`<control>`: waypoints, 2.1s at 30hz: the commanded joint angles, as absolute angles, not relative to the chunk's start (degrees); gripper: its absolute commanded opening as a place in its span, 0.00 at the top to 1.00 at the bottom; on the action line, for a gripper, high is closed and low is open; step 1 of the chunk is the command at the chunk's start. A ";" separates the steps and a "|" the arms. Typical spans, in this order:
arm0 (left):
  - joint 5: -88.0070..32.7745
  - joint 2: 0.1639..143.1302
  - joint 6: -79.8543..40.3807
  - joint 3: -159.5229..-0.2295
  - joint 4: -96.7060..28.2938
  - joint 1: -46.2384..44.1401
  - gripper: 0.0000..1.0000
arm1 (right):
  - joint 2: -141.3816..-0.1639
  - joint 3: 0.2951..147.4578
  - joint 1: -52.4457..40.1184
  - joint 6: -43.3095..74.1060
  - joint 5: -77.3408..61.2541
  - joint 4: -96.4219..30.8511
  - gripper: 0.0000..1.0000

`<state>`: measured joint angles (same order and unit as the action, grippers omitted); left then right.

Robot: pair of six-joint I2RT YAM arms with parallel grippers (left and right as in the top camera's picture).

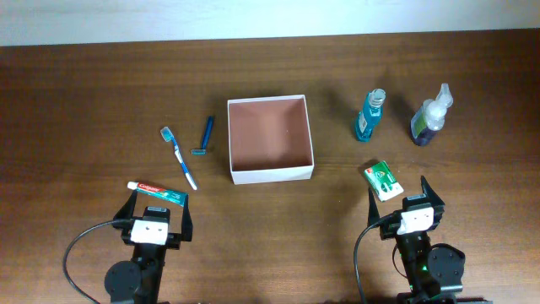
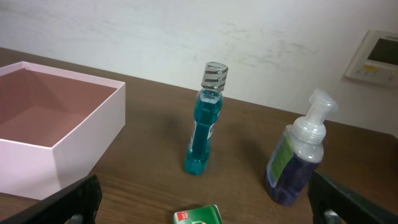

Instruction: Pack container

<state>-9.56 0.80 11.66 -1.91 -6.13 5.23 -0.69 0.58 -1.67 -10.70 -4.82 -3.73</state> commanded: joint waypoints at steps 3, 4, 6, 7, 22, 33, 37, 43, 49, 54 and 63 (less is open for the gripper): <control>-9.17 0.34 10.96 -1.54 -6.02 5.41 0.00 | -0.32 0.32 -2.24 -9.63 -12.84 -3.22 0.01; -9.17 0.34 10.96 -1.54 -6.00 5.41 0.00 | -0.32 0.32 -2.24 -9.63 -12.82 -3.22 0.01; -9.15 0.34 10.96 -1.54 -6.02 5.41 0.00 | -0.32 0.32 -2.24 -9.63 -12.82 -3.22 0.01; -9.15 0.34 10.96 -1.54 -6.00 5.41 0.00 | -0.32 0.32 -2.24 -9.63 -12.84 -3.22 0.01; -9.17 0.34 10.96 -1.54 -6.02 5.41 0.00 | -0.32 0.32 -2.24 -9.63 -12.84 -3.22 0.02; -9.17 0.34 10.96 -1.54 -6.00 5.41 0.00 | -0.30 0.32 -2.24 -9.63 -12.84 -3.22 0.01; -9.17 0.34 10.96 -1.54 -6.02 5.41 0.00 | -0.30 0.32 -2.24 -9.63 -12.82 -3.22 0.01; -9.17 0.34 10.96 -1.54 -6.02 5.41 0.00 | -0.30 0.32 -2.24 -9.63 -12.82 -3.22 0.01; -9.17 0.34 10.96 -1.54 -6.02 5.41 0.00 | -0.32 0.32 -2.24 -9.63 -12.82 -3.22 0.01; -9.17 0.34 10.96 -1.54 -6.02 5.41 0.00 | -0.32 0.32 -2.24 -9.63 -12.82 -3.22 0.01; -9.17 0.34 10.96 -1.54 -6.02 5.41 0.00 | -0.30 0.32 -2.24 -9.58 -15.38 -2.87 0.01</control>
